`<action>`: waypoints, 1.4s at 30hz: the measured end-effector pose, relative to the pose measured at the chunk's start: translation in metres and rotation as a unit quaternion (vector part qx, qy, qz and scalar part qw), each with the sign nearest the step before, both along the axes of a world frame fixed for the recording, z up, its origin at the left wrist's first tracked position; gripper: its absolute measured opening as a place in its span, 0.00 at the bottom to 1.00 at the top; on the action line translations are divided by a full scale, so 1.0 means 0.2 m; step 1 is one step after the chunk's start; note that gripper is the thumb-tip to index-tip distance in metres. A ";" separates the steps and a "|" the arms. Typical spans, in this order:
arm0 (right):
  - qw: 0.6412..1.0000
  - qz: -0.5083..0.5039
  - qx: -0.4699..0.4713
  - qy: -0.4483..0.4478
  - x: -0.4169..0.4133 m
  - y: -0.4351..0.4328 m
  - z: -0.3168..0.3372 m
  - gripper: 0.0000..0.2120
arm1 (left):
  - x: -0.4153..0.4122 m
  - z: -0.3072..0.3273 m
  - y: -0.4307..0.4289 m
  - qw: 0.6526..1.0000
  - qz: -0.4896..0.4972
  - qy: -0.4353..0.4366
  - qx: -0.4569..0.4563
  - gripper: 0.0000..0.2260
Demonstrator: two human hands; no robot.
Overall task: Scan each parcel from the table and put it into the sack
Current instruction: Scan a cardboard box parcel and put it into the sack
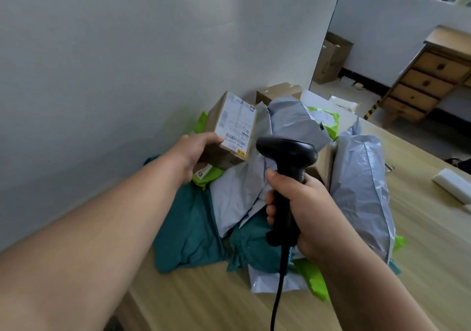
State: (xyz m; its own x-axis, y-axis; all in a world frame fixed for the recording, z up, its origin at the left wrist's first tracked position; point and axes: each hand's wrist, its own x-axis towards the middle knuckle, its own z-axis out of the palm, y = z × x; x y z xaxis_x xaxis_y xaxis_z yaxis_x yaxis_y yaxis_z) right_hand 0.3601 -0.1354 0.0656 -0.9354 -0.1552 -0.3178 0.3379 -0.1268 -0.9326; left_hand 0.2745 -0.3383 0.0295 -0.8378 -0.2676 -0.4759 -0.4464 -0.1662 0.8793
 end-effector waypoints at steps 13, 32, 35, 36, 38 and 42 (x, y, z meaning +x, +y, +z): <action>0.976 0.197 0.095 0.005 0.55 -0.28 0.33 0.10 | 0.97 0.27 -0.58 0.997 0.051 0.039 -0.046 0.21; 0.966 0.185 0.136 0.119 1.49 -0.89 0.41 0.11 | 2.43 0.54 -1.14 0.997 -0.042 -0.044 -0.056 0.17; 0.969 0.202 0.116 0.087 1.55 -0.91 0.36 0.12 | 2.49 0.54 -1.13 0.998 -0.053 -0.015 -0.023 0.16; 0.968 0.220 0.098 0.065 1.57 -0.91 0.34 0.12 | 2.50 0.54 -1.11 0.998 -0.057 -0.002 -0.017 0.13; 0.967 0.245 0.059 0.017 1.60 -0.89 0.32 0.14 | 2.49 0.54 -1.07 0.998 -0.050 0.017 -0.015 0.13; 0.967 0.251 0.027 -0.022 1.61 -0.81 0.30 0.20 | 2.44 0.54 -0.95 0.999 0.031 0.042 -0.013 0.31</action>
State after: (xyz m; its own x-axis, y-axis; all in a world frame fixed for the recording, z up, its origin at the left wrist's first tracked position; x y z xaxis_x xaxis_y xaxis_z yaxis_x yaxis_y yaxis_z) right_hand 0.6821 -0.2980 0.1248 -0.7324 -0.5680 -0.3755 0.3828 0.1125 -0.9169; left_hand 0.7628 -0.5284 0.1369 -0.8565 -0.3308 -0.3963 -0.3600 -0.1674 0.9178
